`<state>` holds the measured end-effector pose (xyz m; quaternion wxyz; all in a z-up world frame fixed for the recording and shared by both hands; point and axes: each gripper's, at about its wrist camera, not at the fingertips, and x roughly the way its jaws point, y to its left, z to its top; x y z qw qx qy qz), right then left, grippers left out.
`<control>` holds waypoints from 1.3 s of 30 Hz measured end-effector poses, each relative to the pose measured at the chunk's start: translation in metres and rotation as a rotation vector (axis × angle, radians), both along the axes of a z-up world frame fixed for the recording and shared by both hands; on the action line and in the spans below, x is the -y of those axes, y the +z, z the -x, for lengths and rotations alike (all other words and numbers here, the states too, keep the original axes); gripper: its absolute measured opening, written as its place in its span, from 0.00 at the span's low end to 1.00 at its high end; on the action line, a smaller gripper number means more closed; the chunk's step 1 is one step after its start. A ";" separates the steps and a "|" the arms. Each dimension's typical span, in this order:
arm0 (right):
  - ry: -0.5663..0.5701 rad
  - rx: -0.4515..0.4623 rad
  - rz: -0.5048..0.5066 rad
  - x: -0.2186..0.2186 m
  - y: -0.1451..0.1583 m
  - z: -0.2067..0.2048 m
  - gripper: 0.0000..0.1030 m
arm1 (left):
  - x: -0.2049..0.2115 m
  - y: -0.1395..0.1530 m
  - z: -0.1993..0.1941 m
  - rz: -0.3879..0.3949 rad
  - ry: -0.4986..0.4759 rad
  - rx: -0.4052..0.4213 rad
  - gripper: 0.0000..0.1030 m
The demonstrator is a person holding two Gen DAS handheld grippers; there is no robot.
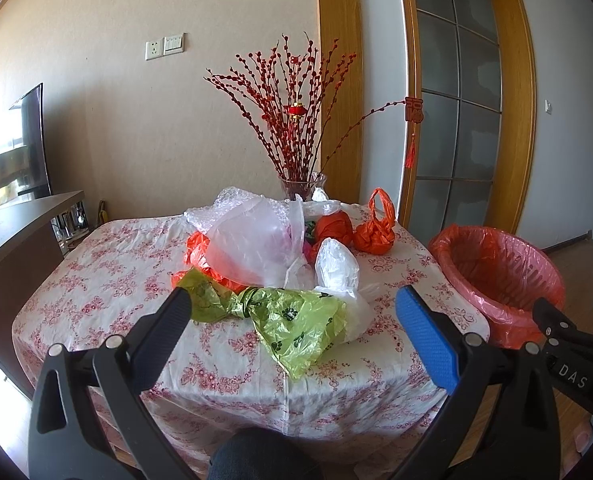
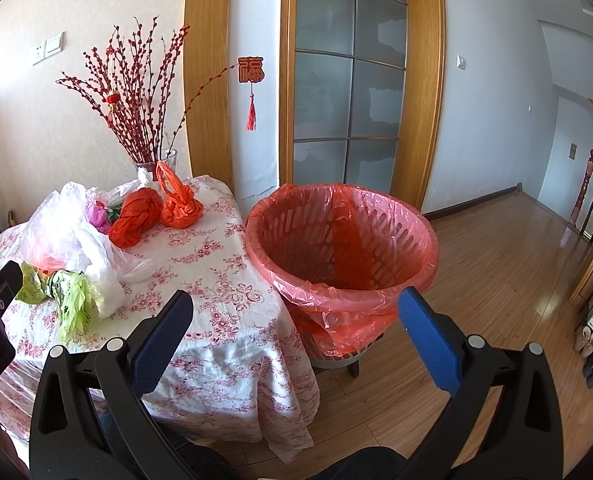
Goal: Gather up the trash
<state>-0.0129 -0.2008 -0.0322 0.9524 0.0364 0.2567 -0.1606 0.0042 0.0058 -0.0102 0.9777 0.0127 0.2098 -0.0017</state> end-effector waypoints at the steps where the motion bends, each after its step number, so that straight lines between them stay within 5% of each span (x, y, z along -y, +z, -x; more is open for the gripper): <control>1: 0.000 0.000 0.000 0.000 0.000 0.000 0.98 | 0.000 0.000 0.000 0.001 -0.001 0.000 0.96; 39: -0.007 0.003 0.001 0.002 -0.001 0.001 0.98 | 0.002 0.000 -0.001 0.001 -0.003 -0.008 0.96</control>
